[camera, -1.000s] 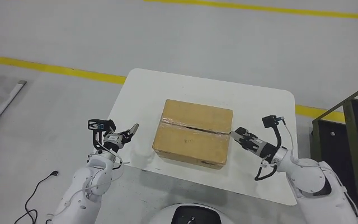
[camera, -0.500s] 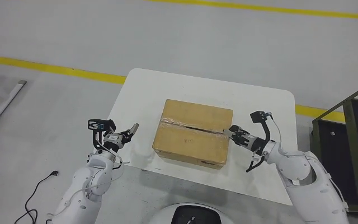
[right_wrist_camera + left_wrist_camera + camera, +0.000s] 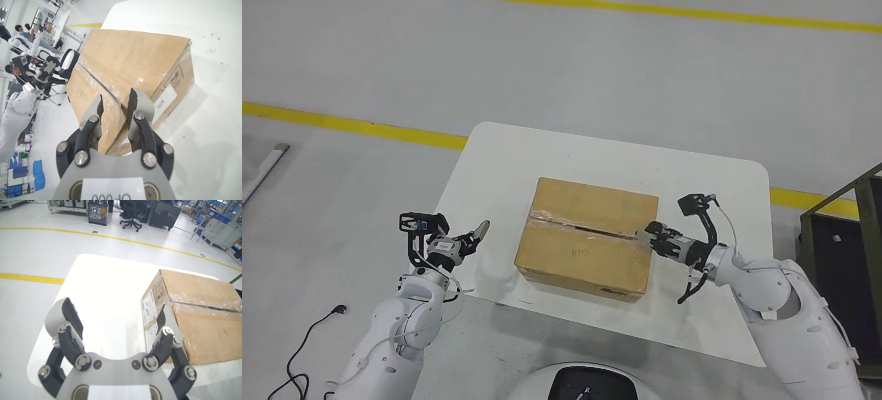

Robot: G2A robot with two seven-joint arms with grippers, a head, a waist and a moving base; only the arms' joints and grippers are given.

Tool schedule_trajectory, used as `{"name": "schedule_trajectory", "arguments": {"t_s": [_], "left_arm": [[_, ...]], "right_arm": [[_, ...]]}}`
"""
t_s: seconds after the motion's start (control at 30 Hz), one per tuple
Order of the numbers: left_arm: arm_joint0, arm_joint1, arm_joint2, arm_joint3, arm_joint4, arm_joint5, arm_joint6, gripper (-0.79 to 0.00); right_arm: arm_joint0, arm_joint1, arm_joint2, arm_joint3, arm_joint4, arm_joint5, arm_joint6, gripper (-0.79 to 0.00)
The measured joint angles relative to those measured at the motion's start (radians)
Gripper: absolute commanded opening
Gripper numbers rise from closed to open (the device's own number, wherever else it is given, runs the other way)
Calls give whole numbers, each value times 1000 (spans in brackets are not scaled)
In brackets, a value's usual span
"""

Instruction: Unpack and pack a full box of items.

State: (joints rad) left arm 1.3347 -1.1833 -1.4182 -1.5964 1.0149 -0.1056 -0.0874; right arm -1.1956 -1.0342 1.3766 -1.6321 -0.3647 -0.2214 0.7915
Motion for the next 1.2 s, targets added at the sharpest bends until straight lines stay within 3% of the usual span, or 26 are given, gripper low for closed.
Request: {"name": "schedule_trajectory", "arguments": {"t_s": [0.17, 0.23, 0.3, 0.47, 0.5, 0.8, 0.83, 0.87, 0.93, 1.2], "left_arm": [[0, 0, 0, 0, 0, 0, 0, 0], [0, 0, 0, 0, 0, 0, 0, 0], [0, 0, 0, 0, 0, 0, 0, 0], [0, 0, 0, 0, 0, 0, 0, 0], [0, 0, 0, 0, 0, 0, 0, 0], [0, 0, 0, 0, 0, 0, 0, 0], [0, 0, 0, 0, 0, 0, 0, 0], [0, 0, 0, 0, 0, 0, 0, 0], [0, 0, 0, 0, 0, 0, 0, 0], [0, 0, 0, 0, 0, 0, 0, 0]], "right_arm": [[33, 0, -26, 17, -17, -13, 33, -468], [46, 1, -31, 22, -27, -22, 48, -539], [56, 1, -33, 27, -29, -25, 56, -560], [81, 3, -31, 35, -37, -29, 59, -680], [85, 4, -31, 34, -41, -31, 60, -785], [111, 7, -50, 40, -50, -47, 99, -785], [113, 7, -52, 43, -46, -49, 101, -708], [115, 7, -54, 46, -45, -52, 103, -560], [123, 8, -58, 53, -55, -55, 114, -576], [167, 11, -65, 92, -59, -75, 151, -508]]}}
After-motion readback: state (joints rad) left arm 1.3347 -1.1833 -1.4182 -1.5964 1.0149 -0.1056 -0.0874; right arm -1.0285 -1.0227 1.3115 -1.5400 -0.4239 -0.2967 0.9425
